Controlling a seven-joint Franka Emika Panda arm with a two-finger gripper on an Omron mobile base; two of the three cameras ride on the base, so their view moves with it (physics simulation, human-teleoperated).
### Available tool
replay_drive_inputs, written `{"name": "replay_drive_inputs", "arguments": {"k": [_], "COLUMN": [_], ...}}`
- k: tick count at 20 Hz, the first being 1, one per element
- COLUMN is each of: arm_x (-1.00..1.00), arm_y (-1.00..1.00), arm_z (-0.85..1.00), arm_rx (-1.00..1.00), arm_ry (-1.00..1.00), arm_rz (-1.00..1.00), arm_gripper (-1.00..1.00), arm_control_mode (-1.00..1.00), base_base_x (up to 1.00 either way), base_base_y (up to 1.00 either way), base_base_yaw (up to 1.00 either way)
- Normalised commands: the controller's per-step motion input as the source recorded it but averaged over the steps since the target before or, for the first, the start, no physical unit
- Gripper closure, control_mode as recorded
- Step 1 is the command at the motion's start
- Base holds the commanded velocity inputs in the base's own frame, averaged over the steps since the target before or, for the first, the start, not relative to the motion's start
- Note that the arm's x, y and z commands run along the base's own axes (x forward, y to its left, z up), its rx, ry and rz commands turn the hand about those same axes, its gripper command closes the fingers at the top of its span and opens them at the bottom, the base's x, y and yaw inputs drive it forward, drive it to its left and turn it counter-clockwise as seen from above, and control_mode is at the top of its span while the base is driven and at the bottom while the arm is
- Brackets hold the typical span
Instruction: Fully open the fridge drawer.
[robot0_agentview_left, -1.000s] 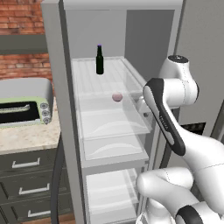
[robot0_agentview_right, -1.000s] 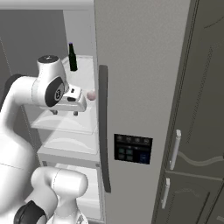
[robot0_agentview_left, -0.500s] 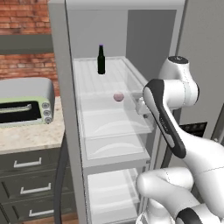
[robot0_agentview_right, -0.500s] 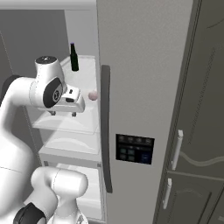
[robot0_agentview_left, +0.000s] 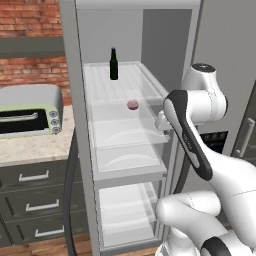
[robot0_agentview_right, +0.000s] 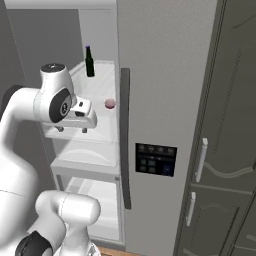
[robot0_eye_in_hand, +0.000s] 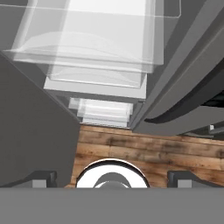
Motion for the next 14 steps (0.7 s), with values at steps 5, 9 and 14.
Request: {"name": "replay_drive_inputs", "arguments": {"k": [5, 9, 14], "arm_x": [0.0, 0.0, 0.16], "arm_y": [0.01, 0.01, 0.0], "arm_z": [0.0, 0.0, 0.0], "arm_rx": [0.0, 0.0, 0.0], "arm_ry": [0.0, 0.0, 0.0], "arm_rz": [0.0, 0.0, 0.0], "arm_gripper": [-1.0, -1.0, -1.0], "arm_control_mode": [-1.0, -1.0, -1.0], "base_base_x": [-0.06, 0.0, 0.0], "base_base_y": [0.03, 0.0, 0.0], "base_base_yaw": [0.0, 0.0, 0.0]}}
